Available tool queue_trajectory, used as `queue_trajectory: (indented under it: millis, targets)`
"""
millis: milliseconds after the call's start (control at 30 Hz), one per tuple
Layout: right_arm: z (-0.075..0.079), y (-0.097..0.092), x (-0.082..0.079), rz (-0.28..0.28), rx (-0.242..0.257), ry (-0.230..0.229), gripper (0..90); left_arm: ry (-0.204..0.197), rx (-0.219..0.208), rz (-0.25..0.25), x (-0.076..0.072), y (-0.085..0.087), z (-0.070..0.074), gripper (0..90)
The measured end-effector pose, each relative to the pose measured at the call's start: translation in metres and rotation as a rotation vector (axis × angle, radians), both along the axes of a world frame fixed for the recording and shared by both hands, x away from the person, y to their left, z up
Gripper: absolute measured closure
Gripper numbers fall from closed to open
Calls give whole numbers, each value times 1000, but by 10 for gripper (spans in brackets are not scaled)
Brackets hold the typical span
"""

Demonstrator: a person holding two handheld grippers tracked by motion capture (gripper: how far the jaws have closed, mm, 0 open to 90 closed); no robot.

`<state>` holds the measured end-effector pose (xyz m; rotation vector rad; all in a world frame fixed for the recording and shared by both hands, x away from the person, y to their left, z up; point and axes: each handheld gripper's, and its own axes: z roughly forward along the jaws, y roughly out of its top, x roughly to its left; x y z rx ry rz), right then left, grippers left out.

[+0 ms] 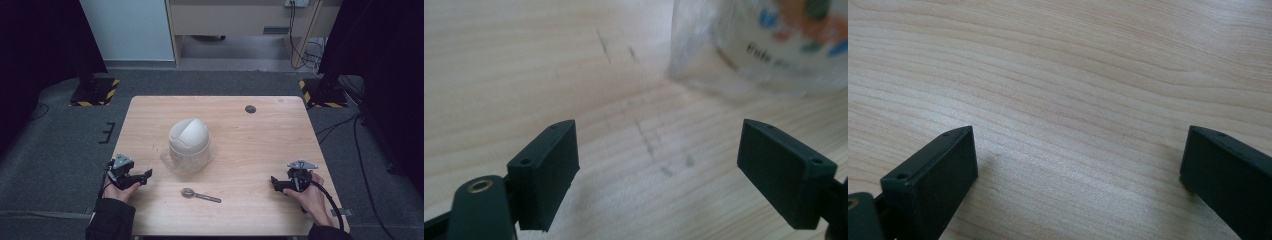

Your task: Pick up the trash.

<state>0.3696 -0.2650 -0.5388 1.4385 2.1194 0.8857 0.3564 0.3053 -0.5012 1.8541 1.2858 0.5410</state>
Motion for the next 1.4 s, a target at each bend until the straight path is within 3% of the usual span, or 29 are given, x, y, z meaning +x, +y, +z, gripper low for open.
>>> queue_trajectory:
  millis: [67,100,133,167,200,233,400,533,667,900,1400]
  targets:
    - [0,0,0,2,0,0,22,-53,-36,-5,0,0,10,143]
    - [0,0,0,2,-1,1,22,-53,-36,-5,0,0,10,135]
    - [0,0,0,2,-2,1,21,-91,-70,-4,1,0,20,132]
    - [0,0,0,1,-3,-1,21,-91,-70,-4,1,0,20,129]
    - [0,0,0,2,-4,1,21,-135,-98,-4,1,-2,30,127]
    - [0,0,0,3,-4,1,21,-151,-110,-9,1,-3,35,127]
    - [0,0,0,2,-3,0,21,-206,-148,-31,-1,-9,50,128]
    - [0,0,0,3,-6,0,21,-253,-177,-80,-3,-19,66,135]
    - [0,0,0,1,-5,0,21,-278,-179,-118,-1,-28,76,135]
    - [0,0,0,0,-6,0,21,-271,-208,-191,10,-47,86,143]
    - [0,1,0,-4,-5,1,20,-300,-186,-318,32,-86,98,137]
